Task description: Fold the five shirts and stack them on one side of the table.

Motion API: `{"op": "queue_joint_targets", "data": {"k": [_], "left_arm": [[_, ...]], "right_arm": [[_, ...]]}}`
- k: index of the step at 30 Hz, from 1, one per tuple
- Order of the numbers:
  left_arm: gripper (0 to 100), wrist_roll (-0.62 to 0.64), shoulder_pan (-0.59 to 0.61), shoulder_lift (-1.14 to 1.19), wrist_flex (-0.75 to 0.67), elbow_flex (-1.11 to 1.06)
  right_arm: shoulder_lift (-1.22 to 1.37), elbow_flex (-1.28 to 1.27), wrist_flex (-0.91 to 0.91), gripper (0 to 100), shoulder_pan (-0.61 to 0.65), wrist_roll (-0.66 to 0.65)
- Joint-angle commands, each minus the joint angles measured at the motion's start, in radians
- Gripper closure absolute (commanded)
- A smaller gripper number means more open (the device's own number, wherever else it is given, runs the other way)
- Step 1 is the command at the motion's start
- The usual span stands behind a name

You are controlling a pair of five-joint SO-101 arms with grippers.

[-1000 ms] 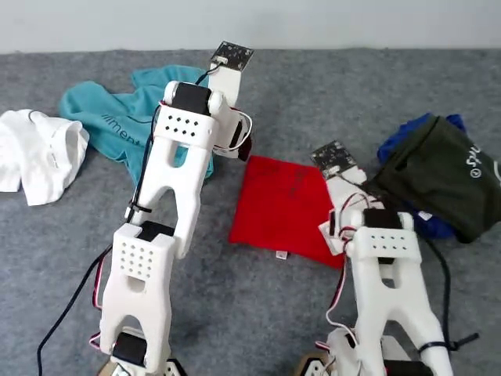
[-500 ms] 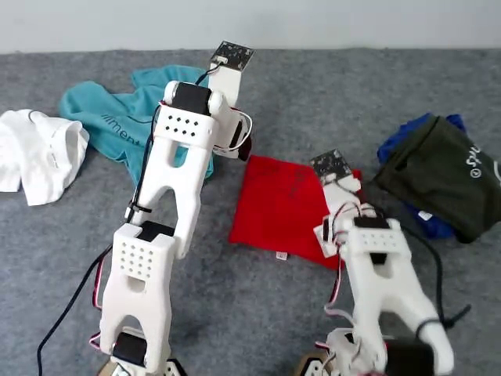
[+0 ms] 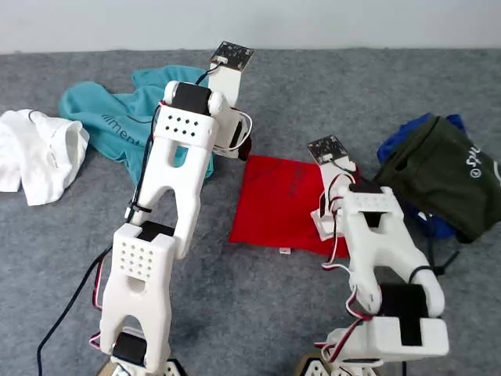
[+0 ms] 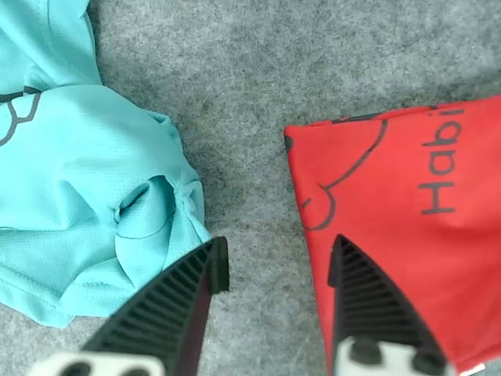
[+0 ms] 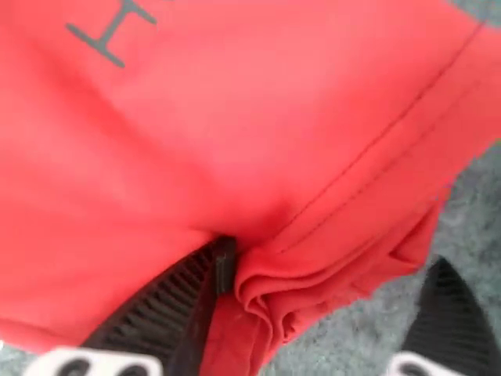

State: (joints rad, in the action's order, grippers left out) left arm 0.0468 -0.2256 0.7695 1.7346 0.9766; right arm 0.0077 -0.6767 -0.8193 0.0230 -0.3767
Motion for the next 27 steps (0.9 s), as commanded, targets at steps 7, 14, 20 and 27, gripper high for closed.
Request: {"op": "queue_joint_targets", "data": {"k": [7, 14, 20, 27], "left_arm": [[79, 0.003, -0.008, -0.068, 0.021, 0.002], [79, 0.003, -0.008, -0.068, 0.021, 0.002], [79, 0.003, -0.008, -0.068, 0.021, 0.002], [79, 0.003, -0.008, -0.068, 0.021, 0.002]], "right_arm": [[0.053, 0.032, -0.007, 89.0, 0.007, -0.057], [0.053, 0.127, -0.007, 98.7, -0.016, -0.058], [0.053, 0.338, -0.008, 98.9, -0.048, -0.058], [0.059, 0.600, -0.079, 98.9, -0.085, -0.058]]}}
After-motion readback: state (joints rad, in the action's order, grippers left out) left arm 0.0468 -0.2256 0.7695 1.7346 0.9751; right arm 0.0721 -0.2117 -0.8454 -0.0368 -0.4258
